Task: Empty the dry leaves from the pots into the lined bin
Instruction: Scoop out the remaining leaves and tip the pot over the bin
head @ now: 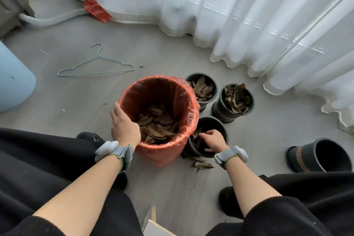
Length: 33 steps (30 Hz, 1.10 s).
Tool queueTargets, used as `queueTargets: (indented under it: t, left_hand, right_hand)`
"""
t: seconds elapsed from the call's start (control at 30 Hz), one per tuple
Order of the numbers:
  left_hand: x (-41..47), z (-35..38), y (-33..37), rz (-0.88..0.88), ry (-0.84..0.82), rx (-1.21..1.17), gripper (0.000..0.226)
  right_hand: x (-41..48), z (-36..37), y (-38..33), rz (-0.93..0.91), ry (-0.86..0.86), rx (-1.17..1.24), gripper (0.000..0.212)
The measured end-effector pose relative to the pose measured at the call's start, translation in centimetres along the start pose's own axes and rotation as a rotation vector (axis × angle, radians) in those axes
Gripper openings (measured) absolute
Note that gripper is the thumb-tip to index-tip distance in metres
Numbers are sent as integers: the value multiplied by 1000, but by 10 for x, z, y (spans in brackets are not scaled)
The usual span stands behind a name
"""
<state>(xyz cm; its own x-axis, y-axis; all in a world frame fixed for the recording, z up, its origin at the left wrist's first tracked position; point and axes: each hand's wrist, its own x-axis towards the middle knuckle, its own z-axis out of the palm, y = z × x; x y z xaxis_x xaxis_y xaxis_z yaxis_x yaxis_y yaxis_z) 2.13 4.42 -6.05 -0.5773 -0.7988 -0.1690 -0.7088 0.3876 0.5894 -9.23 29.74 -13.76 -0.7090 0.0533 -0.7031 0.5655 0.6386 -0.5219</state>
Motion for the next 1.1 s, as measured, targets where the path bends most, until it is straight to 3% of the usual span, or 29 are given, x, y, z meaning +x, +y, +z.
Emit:
queueTargets:
  t: [0.2, 0.37, 0.5, 0.67, 1.1]
  left_hand:
    - [0, 3, 1, -1, 17, 7, 79]
    - [3, 6, 0, 7, 39, 28, 81]
    - [9, 4, -3, -18, 69, 40, 79]
    - [5, 5, -6, -32, 43, 21, 78]
    - [0, -1, 0, -7, 1, -47, 76]
  right_hand:
    - [11, 30, -8, -16, 26, -139, 86]
    - [24, 35, -8, -84, 116, -289, 53]
    - [21, 23, -11, -99, 166, -220, 34]
    - [4, 3, -3, -114, 129, 53, 13]
    - [-51, -53, 4, -220, 99, 382, 15]
